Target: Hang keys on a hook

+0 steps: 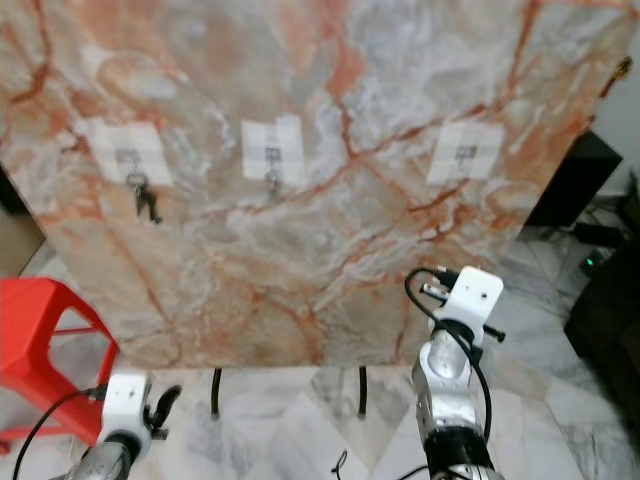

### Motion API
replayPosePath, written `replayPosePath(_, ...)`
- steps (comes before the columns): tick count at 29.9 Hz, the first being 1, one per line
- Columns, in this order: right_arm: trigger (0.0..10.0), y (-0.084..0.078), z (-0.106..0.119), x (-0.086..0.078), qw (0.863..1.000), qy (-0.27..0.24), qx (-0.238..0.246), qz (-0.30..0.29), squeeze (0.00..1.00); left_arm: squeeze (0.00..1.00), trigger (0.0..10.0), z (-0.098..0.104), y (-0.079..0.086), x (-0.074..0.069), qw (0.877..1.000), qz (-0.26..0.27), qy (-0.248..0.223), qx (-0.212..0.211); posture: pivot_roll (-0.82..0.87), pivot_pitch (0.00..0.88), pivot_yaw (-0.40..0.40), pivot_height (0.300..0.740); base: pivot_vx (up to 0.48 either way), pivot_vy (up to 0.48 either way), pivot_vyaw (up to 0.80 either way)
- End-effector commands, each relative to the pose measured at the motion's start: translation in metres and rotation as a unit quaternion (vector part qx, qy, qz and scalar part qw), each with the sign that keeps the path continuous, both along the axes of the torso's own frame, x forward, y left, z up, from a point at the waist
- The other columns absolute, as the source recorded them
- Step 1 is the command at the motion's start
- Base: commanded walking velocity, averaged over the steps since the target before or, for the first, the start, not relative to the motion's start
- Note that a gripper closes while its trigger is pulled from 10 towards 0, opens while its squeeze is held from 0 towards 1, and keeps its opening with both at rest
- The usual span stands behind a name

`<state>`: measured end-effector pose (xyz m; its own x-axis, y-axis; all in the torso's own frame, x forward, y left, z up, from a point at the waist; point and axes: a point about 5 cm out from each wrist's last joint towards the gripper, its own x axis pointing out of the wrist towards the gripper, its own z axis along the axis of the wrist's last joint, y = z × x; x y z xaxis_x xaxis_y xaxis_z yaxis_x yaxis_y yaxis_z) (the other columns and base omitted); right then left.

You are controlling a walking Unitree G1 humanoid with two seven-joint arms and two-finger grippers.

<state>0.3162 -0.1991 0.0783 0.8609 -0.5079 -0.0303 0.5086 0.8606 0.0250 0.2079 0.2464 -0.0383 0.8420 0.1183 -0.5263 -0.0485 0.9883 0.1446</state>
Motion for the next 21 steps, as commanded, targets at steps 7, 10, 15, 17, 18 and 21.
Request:
replayPosePath(7, 10.0, 0.001, 0.005, 0.004, 1.0, -0.011, 0.003, 0.005, 0.0, 0.0, 10.0, -0.021, 0.01, -0.025, 0.996, 0.047, 0.076, -0.003, 0.08, 0.0, -0.047, 0.74, 0.0, 0.0, -0.74)
replayPosePath(10, 10.0, 0.001, 0.005, 0.003, 1.0, -0.01, 0.006, 0.005, 0.0, 0.0, 10.0, -0.02, 0.006, -0.02, 0.997, 0.044, 0.069, -0.009, 0.09, 0.0, -0.051, 0.74, 0.0, 0.0, -0.74)
replayPosePath(15, 10.0, 0.007, 0.005, 0.005, 1.0, -0.009, 0.009, 0.015, 0.0, 0.0, 10.0, -0.02, 0.0, -0.016, 0.997, 0.042, 0.065, -0.017, 0.08, 0.0, -0.051, 0.74, 0.0, 0.0, -0.74)
replayPosePath(17, 10.0, 0.008, 0.006, 0.005, 1.0, -0.013, 0.005, 0.019, 0.0, 0.0, 10.0, -0.021, -0.003, -0.016, 0.997, 0.043, 0.064, -0.025, 0.08, 0.0, -0.051, 0.74, 0.0, 0.0, -0.31)
replayPosePath(18, 10.0, 0.008, 0.007, 0.006, 1.0, -0.015, 0.004, 0.02, 0.0, 0.0, 10.0, -0.021, -0.003, -0.016, 0.997, 0.043, 0.064, -0.026, 0.08, 0.0, -0.051, 0.74, 0.0, 0.0, 0.0)
replayPosePath(21, 10.0, 0.009, 0.005, 0.006, 1.0, -0.01, 0.002, 0.024, 0.0, 0.0, 10.0, -0.022, -0.004, -0.017, 0.996, 0.045, 0.066, -0.027, 0.08, 0.0, -0.05, 0.74, 0.0, 0.0, 0.0)
